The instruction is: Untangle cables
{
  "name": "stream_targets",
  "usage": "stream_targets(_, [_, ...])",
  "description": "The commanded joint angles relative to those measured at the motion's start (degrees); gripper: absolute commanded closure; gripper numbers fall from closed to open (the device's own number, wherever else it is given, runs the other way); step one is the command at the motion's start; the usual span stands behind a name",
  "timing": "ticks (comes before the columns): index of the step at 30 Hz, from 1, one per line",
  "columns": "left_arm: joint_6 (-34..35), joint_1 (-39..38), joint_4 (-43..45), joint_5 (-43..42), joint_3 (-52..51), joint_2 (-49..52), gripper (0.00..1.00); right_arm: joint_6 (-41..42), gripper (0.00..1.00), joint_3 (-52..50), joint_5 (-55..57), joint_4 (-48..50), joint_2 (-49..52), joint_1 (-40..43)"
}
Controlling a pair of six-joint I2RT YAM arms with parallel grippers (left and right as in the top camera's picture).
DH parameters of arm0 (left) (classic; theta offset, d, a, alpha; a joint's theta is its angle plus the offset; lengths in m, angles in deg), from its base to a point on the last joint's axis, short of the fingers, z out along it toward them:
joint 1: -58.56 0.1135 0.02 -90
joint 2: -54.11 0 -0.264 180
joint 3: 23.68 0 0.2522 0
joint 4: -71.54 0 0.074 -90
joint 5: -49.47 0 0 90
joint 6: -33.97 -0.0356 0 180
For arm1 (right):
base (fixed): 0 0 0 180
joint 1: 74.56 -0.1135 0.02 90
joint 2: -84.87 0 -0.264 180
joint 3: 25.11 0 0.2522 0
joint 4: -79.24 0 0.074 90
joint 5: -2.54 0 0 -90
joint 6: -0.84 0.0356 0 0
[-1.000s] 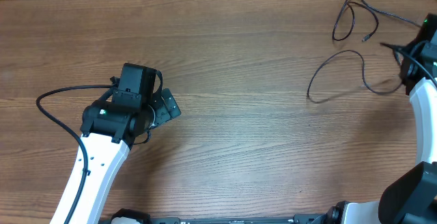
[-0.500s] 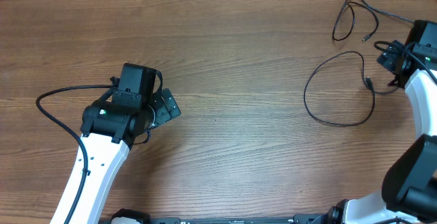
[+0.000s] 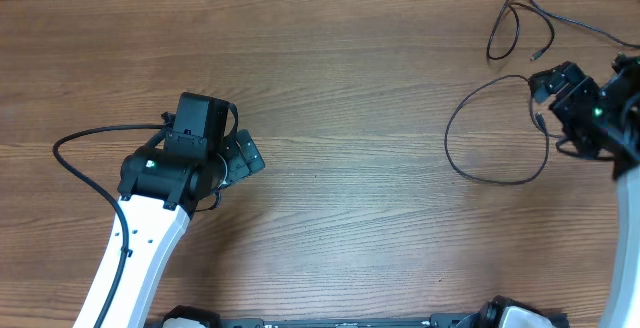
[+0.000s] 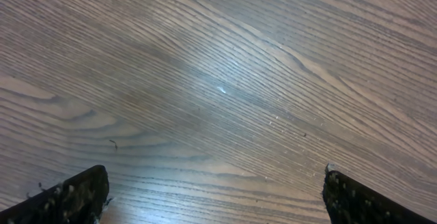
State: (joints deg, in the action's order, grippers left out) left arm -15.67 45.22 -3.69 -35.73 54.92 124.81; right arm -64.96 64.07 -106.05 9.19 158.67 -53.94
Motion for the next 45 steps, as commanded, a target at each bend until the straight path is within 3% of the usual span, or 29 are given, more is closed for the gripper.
stream_targets(1, [-0.1,0.2,0.1,0.7,-0.1,-1.0,0.01,0.2,0.0,0.8,-8.1,-1.7,-5.8,0.2])
stream_targets(8, [-0.1,0.2,0.1,0.7,-0.1,-1.0,0.01,-0.4,0.0,0.8,-8.1,-10.4,-16.3,0.2])
stream_targets(16, [-0.1,0.2,0.1,0.7,-0.1,-1.0,0.01,-0.4,0.0,0.8,-8.1,-10.7,-24.0,0.2])
stream_targets(32, [-0.1,0.2,0.1,0.7,-0.1,-1.0,0.0,0.0,0.0,0.8,-7.9,-7.9,-25.2,-0.1])
stream_targets(45, [-0.1,0.2,0.1,0.7,-0.1,-1.0,0.0,0.0,0.0,0.8,1.2,-5.2,-25.2,-11.1])
